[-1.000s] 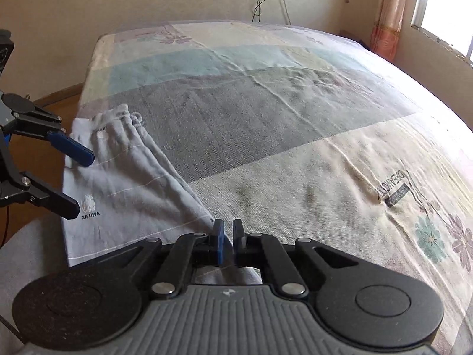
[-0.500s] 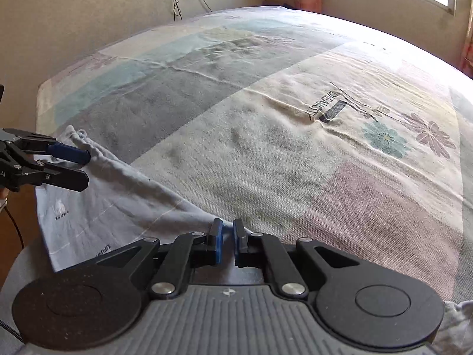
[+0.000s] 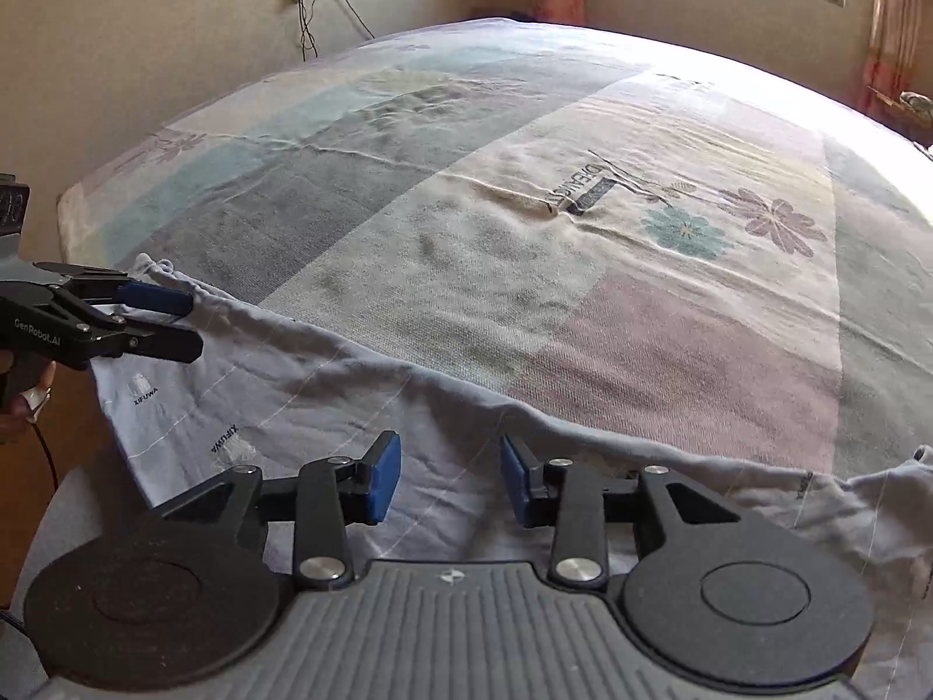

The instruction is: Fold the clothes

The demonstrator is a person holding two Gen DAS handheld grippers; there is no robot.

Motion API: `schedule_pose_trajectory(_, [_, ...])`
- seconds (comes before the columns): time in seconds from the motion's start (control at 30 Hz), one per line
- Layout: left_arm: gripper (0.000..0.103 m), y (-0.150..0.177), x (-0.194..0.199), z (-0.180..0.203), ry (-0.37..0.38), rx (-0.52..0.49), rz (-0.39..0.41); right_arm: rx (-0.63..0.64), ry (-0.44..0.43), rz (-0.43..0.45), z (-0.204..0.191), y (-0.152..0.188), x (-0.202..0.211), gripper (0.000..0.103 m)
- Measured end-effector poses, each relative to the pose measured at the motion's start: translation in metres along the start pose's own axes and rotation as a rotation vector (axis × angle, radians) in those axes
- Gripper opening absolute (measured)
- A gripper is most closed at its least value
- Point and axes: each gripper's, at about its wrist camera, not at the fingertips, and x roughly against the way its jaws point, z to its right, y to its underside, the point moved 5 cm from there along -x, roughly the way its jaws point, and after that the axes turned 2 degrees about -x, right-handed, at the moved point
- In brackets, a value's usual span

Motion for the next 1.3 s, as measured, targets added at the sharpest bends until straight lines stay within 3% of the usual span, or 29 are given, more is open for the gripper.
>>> schedule_pose_trajectory(0.13, [0.095,-0.008,0.007,0.010,-0.004,-0.018,-0.005,-0.046,0.013,0.001,0.002,0.013,0.007,0.045])
schedule_pose_trajectory(0.27, [0.096,-0.004,0.025,0.025,-0.017,-0.077,-0.008,-0.017,0.054,0.014,0.007,0.022,0.024,0.056])
schedule_pose_trajectory(0.37, [0.096,0.016,0.040,0.037,-0.076,-0.177,-0.030,0.039,0.077,-0.008,0.008,0.034,0.034,0.059])
schedule_pose_trajectory(0.47, [0.096,0.042,0.031,0.032,-0.136,-0.205,-0.115,0.067,0.091,-0.038,0.010,0.049,0.033,0.067])
schedule_pose_trajectory(0.53, [0.098,0.051,0.029,0.033,-0.178,-0.245,-0.101,0.055,0.102,-0.039,0.013,0.054,0.032,0.071])
schedule_pose_trajectory(0.6, [0.098,0.050,0.030,0.040,-0.198,-0.224,-0.101,0.044,0.104,-0.030,0.014,0.057,0.033,0.075])
schedule_pose_trajectory(0.7, [0.098,0.048,0.038,0.052,-0.144,-0.203,-0.039,0.052,0.107,-0.031,0.011,0.061,0.032,0.083])
schedule_pose_trajectory(0.97, [0.099,0.050,0.034,0.048,-0.110,-0.124,-0.032,0.069,0.114,-0.046,0.010,0.070,0.032,0.097])
schedule_pose_trajectory(1.03, [0.100,0.045,0.038,0.046,-0.124,-0.115,0.003,0.058,0.118,-0.047,0.016,0.074,0.035,0.098])
schedule_pose_trajectory(1.13, [0.100,0.038,0.044,0.034,-0.217,-0.083,0.077,0.042,0.131,-0.055,0.023,0.078,0.040,0.099])
schedule_pose_trajectory(1.2, [0.100,0.038,0.036,0.016,-0.270,0.003,0.056,0.035,0.138,-0.060,0.026,0.078,0.041,0.099])
schedule_pose_trajectory(1.3, [0.101,0.037,0.027,0.013,-0.214,0.066,0.073,0.035,0.147,-0.068,0.025,0.077,0.038,0.102])
